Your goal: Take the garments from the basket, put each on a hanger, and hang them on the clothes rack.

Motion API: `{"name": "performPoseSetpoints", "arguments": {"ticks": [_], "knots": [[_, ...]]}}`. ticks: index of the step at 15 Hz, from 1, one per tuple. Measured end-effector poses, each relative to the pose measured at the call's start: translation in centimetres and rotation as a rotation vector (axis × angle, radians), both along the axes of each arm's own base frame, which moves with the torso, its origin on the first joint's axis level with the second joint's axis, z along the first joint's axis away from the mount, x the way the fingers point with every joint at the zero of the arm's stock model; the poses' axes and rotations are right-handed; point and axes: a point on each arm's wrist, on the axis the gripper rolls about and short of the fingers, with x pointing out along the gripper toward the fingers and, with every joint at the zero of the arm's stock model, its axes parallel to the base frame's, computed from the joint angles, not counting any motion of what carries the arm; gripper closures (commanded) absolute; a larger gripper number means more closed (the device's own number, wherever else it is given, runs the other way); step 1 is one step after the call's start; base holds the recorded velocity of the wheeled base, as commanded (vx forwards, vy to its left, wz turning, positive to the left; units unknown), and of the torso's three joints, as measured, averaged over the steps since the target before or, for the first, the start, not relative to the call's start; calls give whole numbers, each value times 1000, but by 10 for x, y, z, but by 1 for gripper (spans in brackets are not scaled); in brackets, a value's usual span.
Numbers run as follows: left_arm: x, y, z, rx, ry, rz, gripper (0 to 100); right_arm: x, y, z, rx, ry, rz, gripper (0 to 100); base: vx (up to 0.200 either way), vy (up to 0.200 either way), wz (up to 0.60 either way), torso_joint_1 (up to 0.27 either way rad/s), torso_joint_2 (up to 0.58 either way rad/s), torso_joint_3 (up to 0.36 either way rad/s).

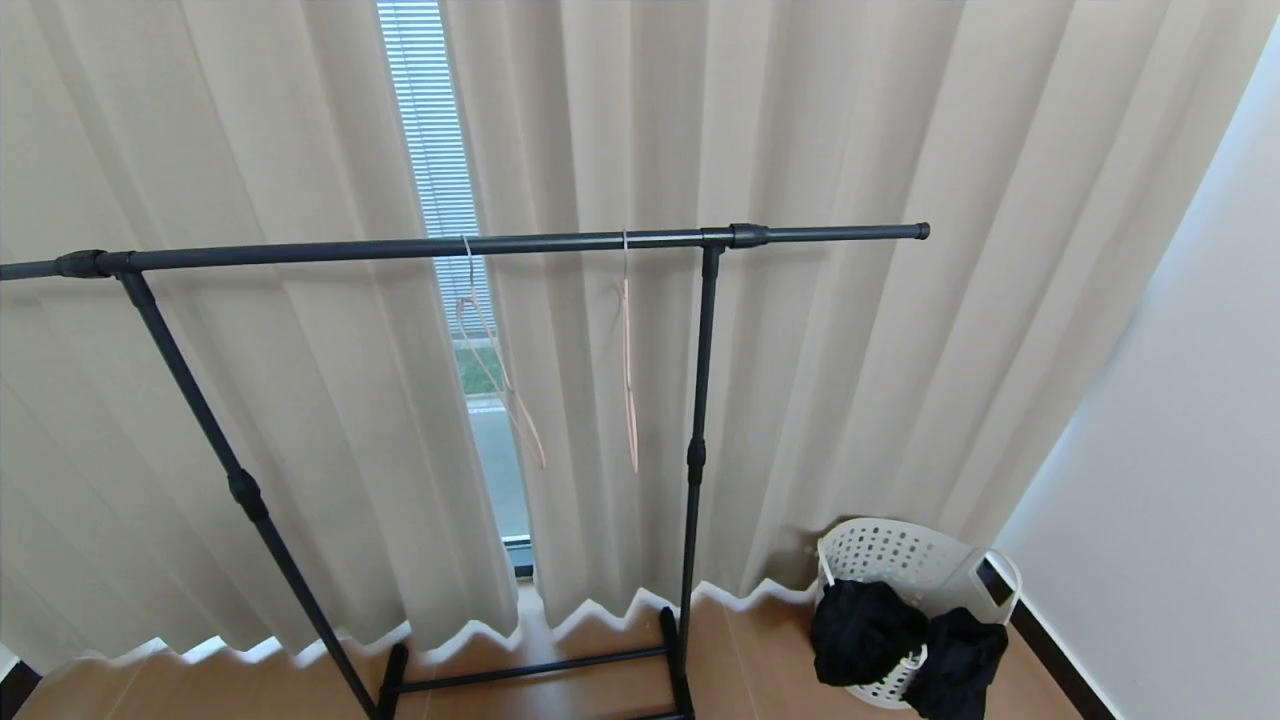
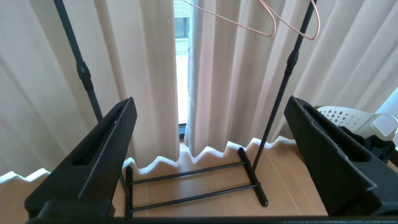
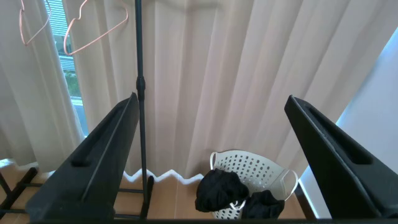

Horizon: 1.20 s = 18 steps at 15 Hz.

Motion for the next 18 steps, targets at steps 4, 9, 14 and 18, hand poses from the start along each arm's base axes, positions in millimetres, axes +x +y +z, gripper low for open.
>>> {"name": "performPoseSetpoints", "arguments": {"ticks": [4, 9, 14, 18], "knots": [[0, 0, 0, 0, 0, 0, 0, 0, 0, 0, -1, 0, -1, 0, 0, 0, 0, 0, 0, 0], [0, 0, 0, 0, 0, 0, 0, 0, 0, 0, -1, 0, 1, 0, 0, 0, 0, 0, 0, 0], [0, 0, 0, 0, 0, 0, 0, 0, 0, 0, -1, 0, 1, 0, 0, 0, 0, 0, 0, 0], [0, 0, 0, 0, 0, -2, 0, 0, 0, 0, -10, -1, 5, 0, 0, 0, 0, 0, 0, 0]]}}
